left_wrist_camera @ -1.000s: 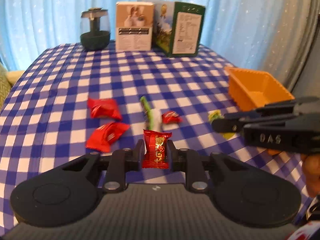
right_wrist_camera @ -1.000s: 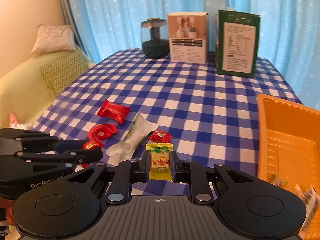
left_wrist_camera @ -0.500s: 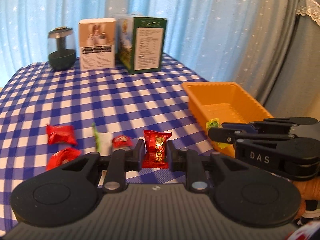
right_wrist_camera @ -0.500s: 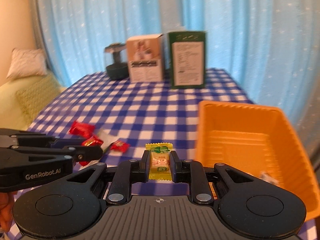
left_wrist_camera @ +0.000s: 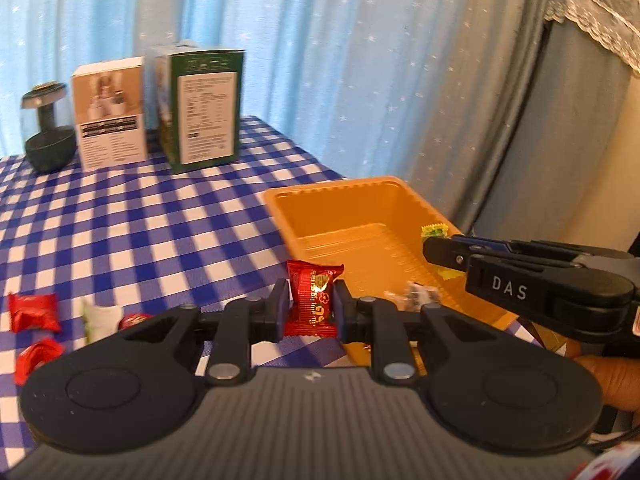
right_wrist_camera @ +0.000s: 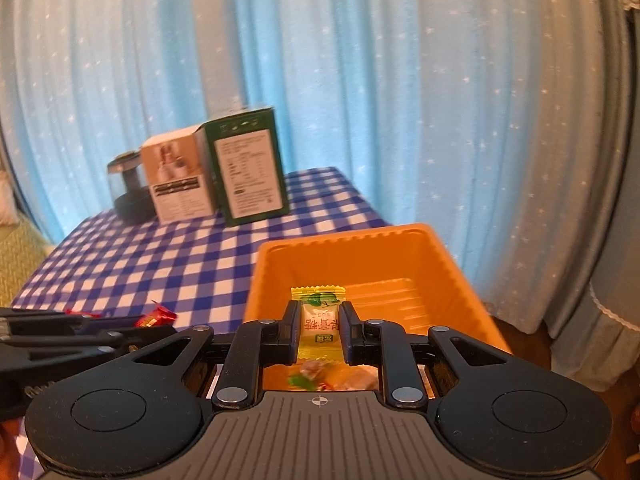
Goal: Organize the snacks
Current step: 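Carry both candies over the orange tray and open both tools to drop them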
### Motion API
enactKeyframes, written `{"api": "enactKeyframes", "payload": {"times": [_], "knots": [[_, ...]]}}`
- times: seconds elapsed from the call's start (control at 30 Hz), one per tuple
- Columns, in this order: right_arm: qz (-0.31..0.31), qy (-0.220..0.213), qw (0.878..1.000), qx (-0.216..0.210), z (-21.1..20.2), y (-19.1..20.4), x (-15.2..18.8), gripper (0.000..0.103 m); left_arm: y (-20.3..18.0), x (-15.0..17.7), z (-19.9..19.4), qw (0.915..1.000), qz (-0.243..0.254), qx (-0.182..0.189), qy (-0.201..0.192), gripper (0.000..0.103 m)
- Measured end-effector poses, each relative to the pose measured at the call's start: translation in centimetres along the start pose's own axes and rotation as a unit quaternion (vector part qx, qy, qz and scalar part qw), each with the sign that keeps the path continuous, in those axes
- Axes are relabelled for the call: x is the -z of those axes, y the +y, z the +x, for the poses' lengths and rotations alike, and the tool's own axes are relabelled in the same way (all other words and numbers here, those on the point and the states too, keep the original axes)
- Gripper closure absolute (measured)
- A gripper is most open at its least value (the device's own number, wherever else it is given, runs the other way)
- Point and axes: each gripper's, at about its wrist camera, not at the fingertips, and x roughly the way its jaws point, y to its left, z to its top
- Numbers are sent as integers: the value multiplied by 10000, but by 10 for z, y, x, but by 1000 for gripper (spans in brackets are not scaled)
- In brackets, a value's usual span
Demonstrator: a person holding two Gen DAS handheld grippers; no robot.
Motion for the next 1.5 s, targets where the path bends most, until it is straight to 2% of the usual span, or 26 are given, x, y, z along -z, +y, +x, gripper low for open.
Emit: {"api": "enactKeyframes", "payload": {"times": [0.27, 0.5, 0.9, 0.97, 1.0, 1.5], "knots": [[8, -83, 9997, 247, -1, -16, -8, 82, -28, -6, 19, 9995, 212, 226, 20, 83], [198, 60, 9986, 492, 3, -35, -7, 82, -40, -7, 33, 9986, 352, 393, 69, 83], [456, 169, 9972, 568, 7, -46, -8, 82, -52, -8, 52, 9968, 456, 643, 129, 81], [497, 175, 9970, 569, 8, -47, -7, 82, -51, -6, 56, 9972, 440, 584, 187, 73], [526, 186, 9969, 561, 8, -48, -7, 82, -49, -5, 57, 9973, 438, 550, 211, 73], [754, 184, 9966, 289, 8, -47, -8, 82, -15, -7, 42, 9996, 131, 74, 257, 69]]}}
